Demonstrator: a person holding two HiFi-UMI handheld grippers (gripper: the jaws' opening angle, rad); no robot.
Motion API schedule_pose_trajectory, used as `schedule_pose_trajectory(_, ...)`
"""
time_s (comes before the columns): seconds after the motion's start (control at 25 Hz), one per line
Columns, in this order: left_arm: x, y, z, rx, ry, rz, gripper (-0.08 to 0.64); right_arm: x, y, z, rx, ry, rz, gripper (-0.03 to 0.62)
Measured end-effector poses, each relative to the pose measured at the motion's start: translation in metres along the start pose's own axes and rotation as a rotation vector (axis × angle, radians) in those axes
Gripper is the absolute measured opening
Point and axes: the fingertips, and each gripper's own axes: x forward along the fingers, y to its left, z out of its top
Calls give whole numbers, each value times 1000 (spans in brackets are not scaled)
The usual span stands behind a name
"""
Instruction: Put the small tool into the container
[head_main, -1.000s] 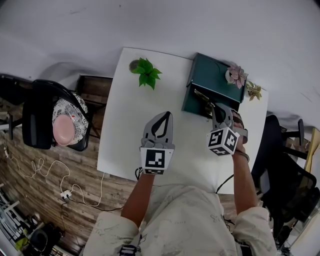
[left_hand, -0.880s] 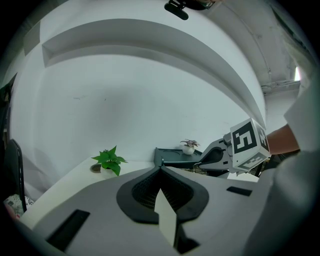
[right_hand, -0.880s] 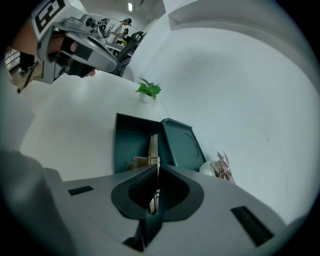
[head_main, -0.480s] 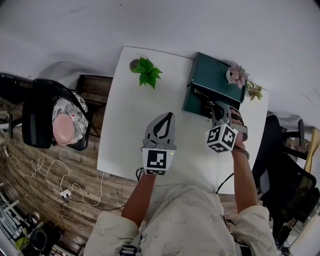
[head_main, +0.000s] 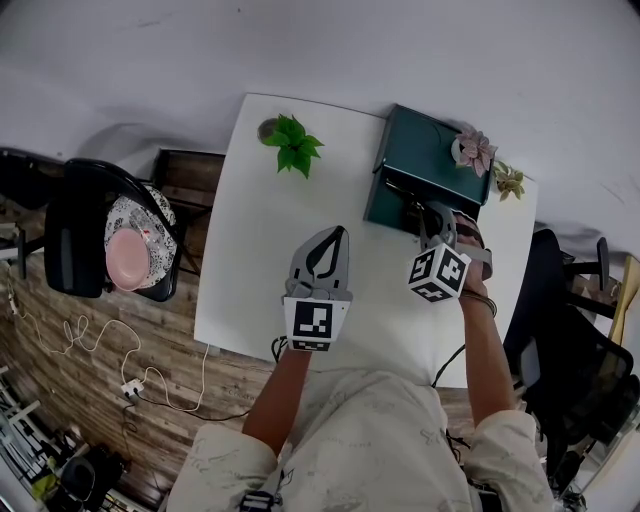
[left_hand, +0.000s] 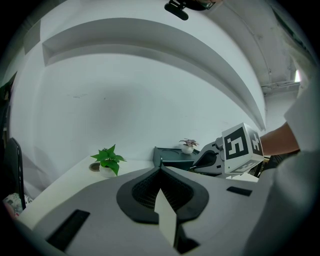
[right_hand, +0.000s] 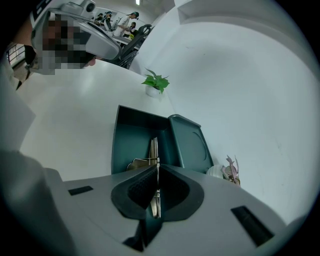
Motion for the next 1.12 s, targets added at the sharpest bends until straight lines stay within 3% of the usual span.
schedule_pose_trajectory(1.12, -7, 0, -2, 17, 14, -3, 5, 6, 18, -2, -2, 47, 147, 64)
